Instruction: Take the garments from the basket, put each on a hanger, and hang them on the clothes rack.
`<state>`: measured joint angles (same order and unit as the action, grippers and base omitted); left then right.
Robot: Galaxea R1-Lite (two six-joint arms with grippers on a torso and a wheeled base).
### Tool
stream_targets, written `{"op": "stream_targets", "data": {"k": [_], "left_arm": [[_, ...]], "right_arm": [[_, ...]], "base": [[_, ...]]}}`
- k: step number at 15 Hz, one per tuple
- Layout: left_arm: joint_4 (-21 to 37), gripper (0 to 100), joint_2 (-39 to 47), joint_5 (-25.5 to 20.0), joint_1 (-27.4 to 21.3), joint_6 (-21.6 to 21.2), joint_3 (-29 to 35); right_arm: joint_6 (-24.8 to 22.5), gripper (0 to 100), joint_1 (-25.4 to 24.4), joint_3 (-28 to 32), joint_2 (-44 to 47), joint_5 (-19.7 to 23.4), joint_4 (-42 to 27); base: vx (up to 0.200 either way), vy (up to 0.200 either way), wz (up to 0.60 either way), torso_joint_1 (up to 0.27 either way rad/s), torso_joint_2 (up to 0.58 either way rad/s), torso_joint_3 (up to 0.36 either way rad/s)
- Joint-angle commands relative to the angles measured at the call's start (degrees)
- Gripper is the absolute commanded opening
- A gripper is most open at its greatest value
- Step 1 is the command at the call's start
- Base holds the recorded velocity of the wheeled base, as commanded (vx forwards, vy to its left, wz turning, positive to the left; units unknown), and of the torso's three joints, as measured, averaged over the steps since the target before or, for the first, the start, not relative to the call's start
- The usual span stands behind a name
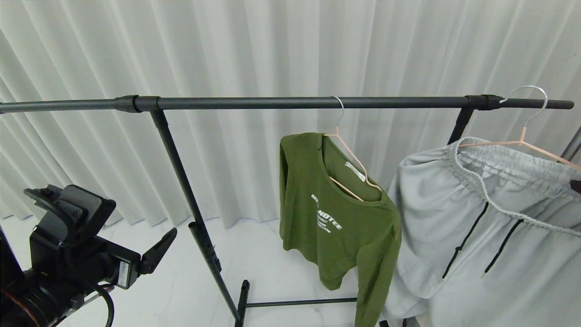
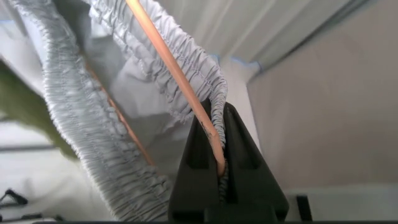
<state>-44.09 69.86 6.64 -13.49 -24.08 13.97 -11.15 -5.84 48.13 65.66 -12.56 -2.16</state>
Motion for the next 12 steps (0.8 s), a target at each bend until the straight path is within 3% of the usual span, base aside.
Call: {"op": "stream_targets", "data": {"k": [1,5,12], "left_arm": [[0.0,100,0.1,0.0,-0.3,0.0,0.0],[0.0,100,-0.1,-0.1,-0.3,0.1,-0.1],[0.0,100,-0.4,-0.1,-2.4,0.0,-0.2]], "right_arm": [[0.9,0,-1.2,0.0,4.5,-0.1,1.9],[1.6,0,-1.1,0.3,9.8,-0.3,6.8],[1.6,0,-0.9,4.1,17.3,-0.5,9.4]], "base": [[0.2,0.0,0.0,0.002,0.0,0.002],[0.2,0.0,0.0,0.004,0.01,0.002],[0.0,0.0,0.0,0.0,0.0,0.0]]}}
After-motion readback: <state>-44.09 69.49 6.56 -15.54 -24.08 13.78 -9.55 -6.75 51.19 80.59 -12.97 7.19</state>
